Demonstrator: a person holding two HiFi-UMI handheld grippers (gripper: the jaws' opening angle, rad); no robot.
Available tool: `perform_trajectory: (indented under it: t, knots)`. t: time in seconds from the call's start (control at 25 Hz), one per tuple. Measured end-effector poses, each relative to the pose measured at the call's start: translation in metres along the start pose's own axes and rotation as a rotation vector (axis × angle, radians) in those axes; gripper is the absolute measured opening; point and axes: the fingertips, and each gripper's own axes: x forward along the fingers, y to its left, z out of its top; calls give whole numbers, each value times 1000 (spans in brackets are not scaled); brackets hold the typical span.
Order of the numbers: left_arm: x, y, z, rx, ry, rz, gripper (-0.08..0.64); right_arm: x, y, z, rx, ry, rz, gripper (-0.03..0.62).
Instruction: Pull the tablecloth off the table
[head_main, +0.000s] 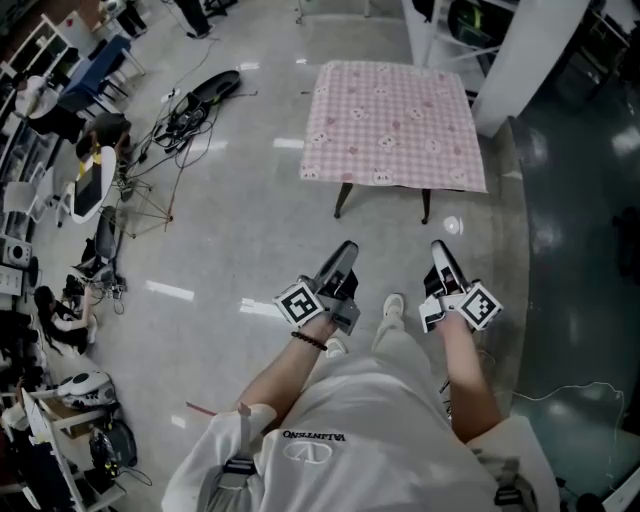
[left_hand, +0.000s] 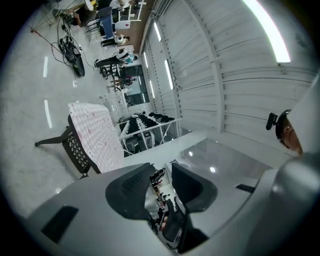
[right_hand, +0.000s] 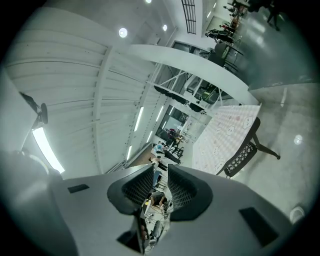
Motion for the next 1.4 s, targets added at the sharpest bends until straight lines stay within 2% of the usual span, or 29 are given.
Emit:
perform_trajectory:
  t: [0.52,0.68,0.88,1.04,1.24,1.4]
  knots:
    - [109,45,-14,20,-19,114,124,56,-90,64,104,114,14,109]
    - [128,49,-18,64,-24,143,124,62,-114,70,151,161,5,112]
    - [139,76,-20,10,-60,186,124,84,-146,73,161,202,16,114]
    - [149,88,-20,-21,-98,179,124,98,-165,71,198,210,4,119]
    - [160,112,-16,-50,-125,197,124,111,-197,62,244,207,-61,121]
    - [161,137,-8,-88,-125,220,124,123,-219,47,229,213,-128,121]
